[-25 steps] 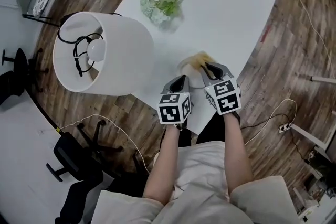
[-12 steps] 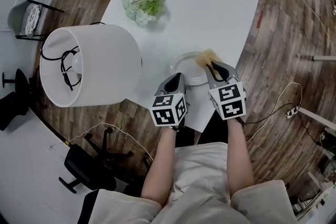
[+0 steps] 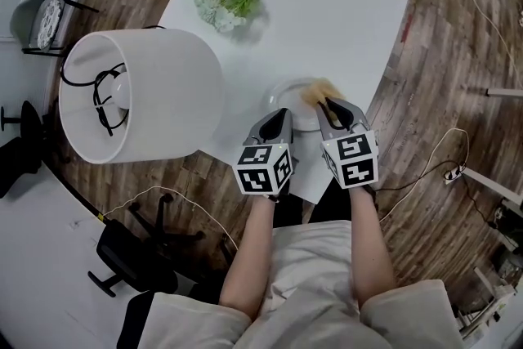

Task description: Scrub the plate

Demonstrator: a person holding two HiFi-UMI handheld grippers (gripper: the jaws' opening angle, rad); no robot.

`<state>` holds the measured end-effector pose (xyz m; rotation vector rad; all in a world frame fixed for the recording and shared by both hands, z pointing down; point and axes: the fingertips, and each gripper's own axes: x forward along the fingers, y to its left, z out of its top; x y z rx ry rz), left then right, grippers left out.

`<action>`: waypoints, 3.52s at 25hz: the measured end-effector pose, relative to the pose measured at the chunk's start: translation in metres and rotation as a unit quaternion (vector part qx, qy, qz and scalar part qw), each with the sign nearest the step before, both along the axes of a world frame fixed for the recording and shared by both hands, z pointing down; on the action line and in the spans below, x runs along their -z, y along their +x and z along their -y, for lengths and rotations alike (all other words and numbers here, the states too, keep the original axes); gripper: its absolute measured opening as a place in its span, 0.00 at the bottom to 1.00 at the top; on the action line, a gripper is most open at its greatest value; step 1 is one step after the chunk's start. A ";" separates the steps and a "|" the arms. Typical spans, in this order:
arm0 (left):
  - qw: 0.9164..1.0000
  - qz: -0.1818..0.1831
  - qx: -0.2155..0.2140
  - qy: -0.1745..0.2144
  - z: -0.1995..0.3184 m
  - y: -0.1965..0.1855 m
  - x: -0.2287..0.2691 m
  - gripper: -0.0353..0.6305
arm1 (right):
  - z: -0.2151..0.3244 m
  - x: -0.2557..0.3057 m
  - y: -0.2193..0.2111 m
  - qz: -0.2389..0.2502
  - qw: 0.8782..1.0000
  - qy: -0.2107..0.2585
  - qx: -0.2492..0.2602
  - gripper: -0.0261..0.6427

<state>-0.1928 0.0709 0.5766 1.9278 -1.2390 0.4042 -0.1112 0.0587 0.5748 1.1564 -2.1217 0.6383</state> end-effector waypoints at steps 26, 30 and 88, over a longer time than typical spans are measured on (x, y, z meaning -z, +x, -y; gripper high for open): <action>0.999 -0.005 -0.037 0.002 -0.013 -0.031 -0.003 0.06 | -0.016 0.007 -0.082 0.033 0.994 -0.040 0.100 0.15; 0.999 -0.003 -0.035 0.003 -0.013 -0.032 -0.002 0.06 | -0.026 0.009 -0.070 0.027 0.993 -0.051 0.103 0.15; 0.998 0.007 -0.054 -0.010 -0.009 -0.028 -0.006 0.06 | -0.025 0.009 -0.059 0.001 0.986 -0.062 0.156 0.15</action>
